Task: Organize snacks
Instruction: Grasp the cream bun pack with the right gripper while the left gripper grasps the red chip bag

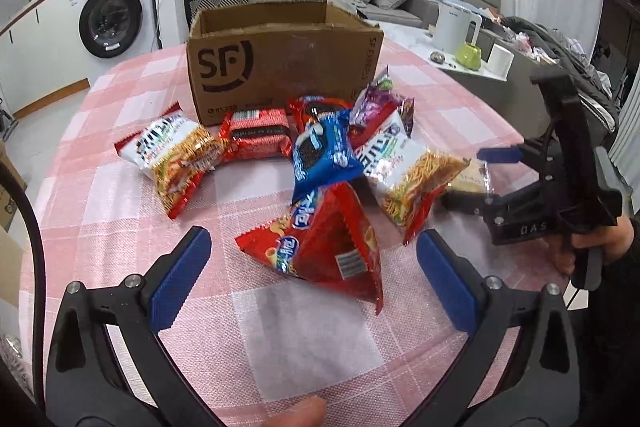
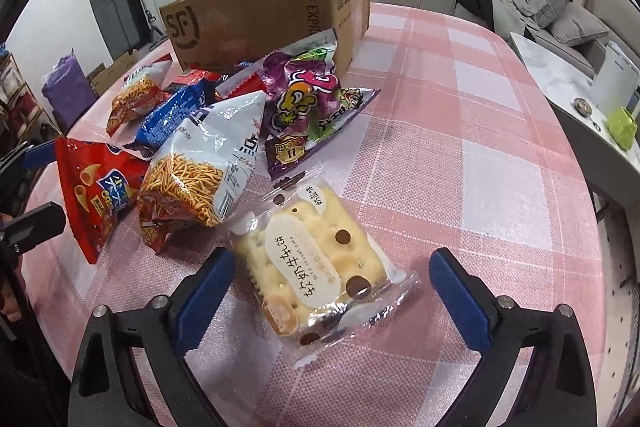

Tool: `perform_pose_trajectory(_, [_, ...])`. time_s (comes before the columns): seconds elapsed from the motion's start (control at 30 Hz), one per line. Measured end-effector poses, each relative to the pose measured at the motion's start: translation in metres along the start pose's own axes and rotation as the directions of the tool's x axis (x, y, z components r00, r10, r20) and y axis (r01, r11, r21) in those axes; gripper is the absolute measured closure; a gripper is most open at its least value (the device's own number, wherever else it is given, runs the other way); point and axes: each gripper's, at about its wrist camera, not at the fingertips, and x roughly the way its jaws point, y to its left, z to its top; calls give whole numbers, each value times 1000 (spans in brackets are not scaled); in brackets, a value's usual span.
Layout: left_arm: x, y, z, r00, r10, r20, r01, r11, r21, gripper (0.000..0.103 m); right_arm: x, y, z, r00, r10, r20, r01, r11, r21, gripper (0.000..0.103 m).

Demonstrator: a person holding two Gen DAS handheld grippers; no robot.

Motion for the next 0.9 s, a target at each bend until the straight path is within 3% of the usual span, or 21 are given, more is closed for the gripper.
perform_pose_trajectory(0.23, [17,0,-5,999,-7,-47,6,1000,-14,1,-9,5,-5,999,30,22,-29,999,-36,43])
perform_pose_trajectory(0.6, [38,6,-5,997,3,-82,-7,999,-51,2,-25,-5,-19,998,23,58,-24,1000,15,44])
perform_pose_trajectory(0.77, [48,0,-4,995,28,-97,-30,999,-16,23,-32,-13,-19,996,13,83,-16,999,43,44])
perform_pose_trajectory(0.9, [47,-4,-4,997,5,-82,-5,1000,1,39,-38,-14,-18,994,19,107,-25,998,53,44])
